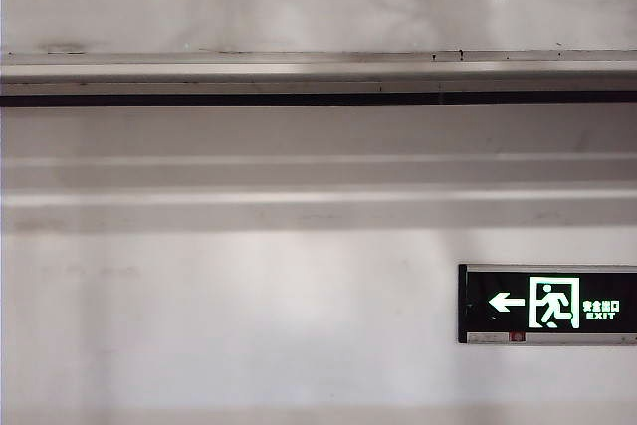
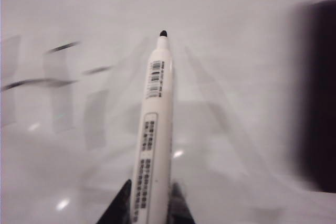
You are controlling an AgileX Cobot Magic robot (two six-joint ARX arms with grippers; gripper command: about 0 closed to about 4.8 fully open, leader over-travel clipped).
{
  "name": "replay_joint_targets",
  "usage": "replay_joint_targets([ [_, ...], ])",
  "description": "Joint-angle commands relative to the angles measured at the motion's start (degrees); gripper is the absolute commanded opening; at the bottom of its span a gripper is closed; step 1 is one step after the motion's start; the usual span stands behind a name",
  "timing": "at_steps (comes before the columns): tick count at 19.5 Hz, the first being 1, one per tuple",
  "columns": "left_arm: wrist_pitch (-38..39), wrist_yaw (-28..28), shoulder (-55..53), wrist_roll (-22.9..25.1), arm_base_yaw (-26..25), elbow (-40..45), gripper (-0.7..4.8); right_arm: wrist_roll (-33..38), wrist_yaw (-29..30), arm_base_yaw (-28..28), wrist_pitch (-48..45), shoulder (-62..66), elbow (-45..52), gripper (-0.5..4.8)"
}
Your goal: Take a marker from the whiteboard tray, write "Hi!" on the whiteboard, and then put the marker back vertically into the whiteboard tray.
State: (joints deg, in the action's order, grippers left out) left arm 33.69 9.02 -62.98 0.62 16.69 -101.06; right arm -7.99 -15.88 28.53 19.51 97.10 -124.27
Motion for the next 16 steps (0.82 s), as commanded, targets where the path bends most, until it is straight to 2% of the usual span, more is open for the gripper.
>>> replay_joint_targets([
  [1, -0.35, 1.27, 0.44, 0.42, 0.00, -0.17, -0.05, 0.04, 0.42, -0.09, -1.86, 0.11, -0.28, -0.05],
  [10, 0.11, 1.62, 0.55, -0.09, 0.00, -0.17, -0.06, 0.26, -0.90, -0.09, -3.02, 1.90, -0.26, -0.05],
  [16, 0.13, 1.77, 0.61, -0.20, 0.00, -0.17, -0.06, 0.28, -0.92, -0.09, 2.38, 2.62, -0.26, -0.05],
])
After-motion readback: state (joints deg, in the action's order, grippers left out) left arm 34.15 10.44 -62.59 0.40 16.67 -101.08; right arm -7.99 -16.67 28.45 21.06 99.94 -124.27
